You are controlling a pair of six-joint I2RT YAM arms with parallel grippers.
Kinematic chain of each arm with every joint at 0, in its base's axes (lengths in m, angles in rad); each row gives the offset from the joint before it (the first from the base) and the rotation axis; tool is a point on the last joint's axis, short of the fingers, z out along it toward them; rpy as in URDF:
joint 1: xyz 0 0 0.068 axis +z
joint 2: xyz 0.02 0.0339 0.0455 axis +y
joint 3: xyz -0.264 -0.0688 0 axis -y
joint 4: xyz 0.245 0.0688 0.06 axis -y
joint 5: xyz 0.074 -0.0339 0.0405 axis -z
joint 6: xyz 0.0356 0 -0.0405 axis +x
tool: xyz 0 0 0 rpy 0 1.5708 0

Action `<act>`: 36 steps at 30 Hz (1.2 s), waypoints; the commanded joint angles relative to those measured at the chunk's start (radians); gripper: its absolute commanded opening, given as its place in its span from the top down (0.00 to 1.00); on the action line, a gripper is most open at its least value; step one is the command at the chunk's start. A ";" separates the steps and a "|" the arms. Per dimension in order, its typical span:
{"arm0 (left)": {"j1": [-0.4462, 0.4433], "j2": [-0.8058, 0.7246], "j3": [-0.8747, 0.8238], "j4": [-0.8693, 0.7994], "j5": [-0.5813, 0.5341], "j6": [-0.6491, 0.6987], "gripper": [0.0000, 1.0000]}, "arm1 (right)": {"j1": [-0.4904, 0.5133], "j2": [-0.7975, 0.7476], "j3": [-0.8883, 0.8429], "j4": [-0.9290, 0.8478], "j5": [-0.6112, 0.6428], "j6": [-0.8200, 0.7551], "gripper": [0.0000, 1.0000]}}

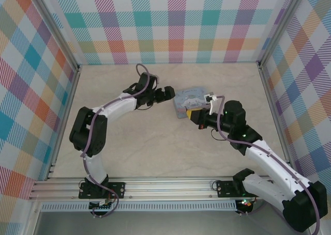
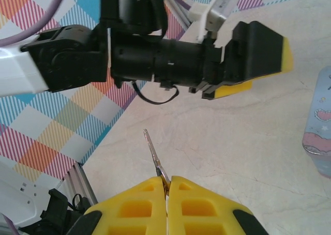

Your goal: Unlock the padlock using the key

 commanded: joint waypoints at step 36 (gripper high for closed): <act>0.029 0.159 0.021 -0.057 0.059 0.052 0.41 | -0.001 0.001 -0.014 -0.067 0.047 -0.034 0.92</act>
